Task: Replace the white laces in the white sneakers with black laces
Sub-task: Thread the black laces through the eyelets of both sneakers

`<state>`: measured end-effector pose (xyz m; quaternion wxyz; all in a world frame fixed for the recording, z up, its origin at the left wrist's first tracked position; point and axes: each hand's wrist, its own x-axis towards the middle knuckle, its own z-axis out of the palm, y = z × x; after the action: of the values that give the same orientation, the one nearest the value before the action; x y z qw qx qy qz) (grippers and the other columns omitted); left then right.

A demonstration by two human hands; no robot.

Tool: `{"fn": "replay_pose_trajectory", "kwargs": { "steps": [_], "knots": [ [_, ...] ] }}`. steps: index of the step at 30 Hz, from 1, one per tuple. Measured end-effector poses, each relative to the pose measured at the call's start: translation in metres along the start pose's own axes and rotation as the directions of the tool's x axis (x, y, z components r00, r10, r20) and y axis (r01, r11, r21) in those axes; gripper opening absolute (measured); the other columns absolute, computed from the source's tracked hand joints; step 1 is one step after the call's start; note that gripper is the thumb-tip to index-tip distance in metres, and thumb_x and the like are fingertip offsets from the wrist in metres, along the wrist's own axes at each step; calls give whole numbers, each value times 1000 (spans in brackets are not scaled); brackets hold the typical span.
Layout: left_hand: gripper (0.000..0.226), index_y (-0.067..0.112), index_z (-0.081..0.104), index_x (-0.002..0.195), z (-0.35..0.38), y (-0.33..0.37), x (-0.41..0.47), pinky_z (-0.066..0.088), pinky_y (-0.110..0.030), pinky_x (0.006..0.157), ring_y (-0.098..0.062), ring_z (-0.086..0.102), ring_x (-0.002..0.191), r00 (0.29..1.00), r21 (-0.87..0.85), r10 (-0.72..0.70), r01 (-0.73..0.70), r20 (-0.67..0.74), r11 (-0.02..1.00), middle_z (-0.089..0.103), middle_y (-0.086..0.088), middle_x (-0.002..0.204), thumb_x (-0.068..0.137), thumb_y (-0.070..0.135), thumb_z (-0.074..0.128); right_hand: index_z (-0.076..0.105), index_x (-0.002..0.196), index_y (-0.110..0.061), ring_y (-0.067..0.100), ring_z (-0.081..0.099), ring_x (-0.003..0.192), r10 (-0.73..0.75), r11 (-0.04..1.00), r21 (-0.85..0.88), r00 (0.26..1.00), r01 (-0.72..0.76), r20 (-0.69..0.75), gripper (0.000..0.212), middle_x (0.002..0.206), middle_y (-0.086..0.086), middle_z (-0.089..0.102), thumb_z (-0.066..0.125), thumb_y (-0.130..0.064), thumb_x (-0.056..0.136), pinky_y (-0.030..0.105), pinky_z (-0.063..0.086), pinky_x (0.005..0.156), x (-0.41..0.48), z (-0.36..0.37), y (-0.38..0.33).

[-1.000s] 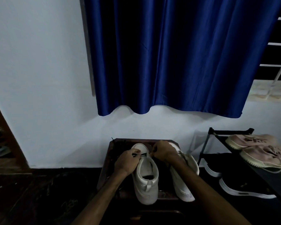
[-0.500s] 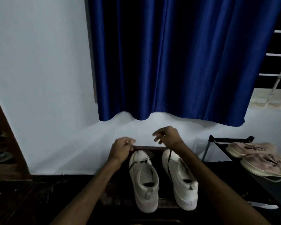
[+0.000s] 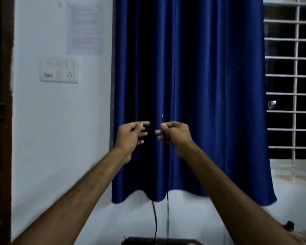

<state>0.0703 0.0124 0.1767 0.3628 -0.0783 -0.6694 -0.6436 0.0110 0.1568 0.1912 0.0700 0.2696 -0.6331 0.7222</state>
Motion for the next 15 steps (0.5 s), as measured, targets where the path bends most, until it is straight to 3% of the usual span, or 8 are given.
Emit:
{"fn": "replay_pose_trajectory", "kwargs": {
  "steps": [4, 9, 13, 15],
  "knots": [
    [18, 20, 71, 92, 9, 27, 7, 56, -36, 73, -19, 70, 89, 998, -38, 52, -53, -26, 998, 69, -5, 93, 97, 14, 56, 68, 96, -6, 14, 67, 68, -49, 999, 19, 999, 48, 19, 13, 83, 8, 75, 60, -16, 96, 30, 56, 67, 2, 7, -26],
    [21, 8, 69, 110, 17, 40, 10, 60, -39, 76, -19, 68, 87, 999, -122, 52, -53, -12, 991, 68, -6, 94, 98, 5, 52, 70, 95, -6, 13, 66, 68, -70, 995, 63, 997, 72, -23, 10, 79, 6, 74, 62, -10, 94, 30, 57, 67, 0, 10, -33],
    [11, 7, 70, 97, 23, 40, 7, 61, -40, 69, -22, 72, 86, 998, -64, 52, -50, 23, 997, 72, -11, 94, 95, 10, 60, 72, 95, -6, 16, 70, 72, -80, 993, 81, 995, 84, -52, 10, 83, 8, 75, 65, -13, 92, 36, 59, 72, 0, 8, -35],
    [11, 7, 71, 96, 25, 37, 7, 61, -39, 67, -22, 72, 85, 998, -21, 59, -59, -3, 998, 72, -10, 95, 94, 13, 62, 73, 93, -9, 13, 69, 75, -83, 993, 81, 994, 88, -66, 9, 87, 5, 75, 66, -15, 91, 32, 59, 67, 0, 7, -36]
  ]
}}
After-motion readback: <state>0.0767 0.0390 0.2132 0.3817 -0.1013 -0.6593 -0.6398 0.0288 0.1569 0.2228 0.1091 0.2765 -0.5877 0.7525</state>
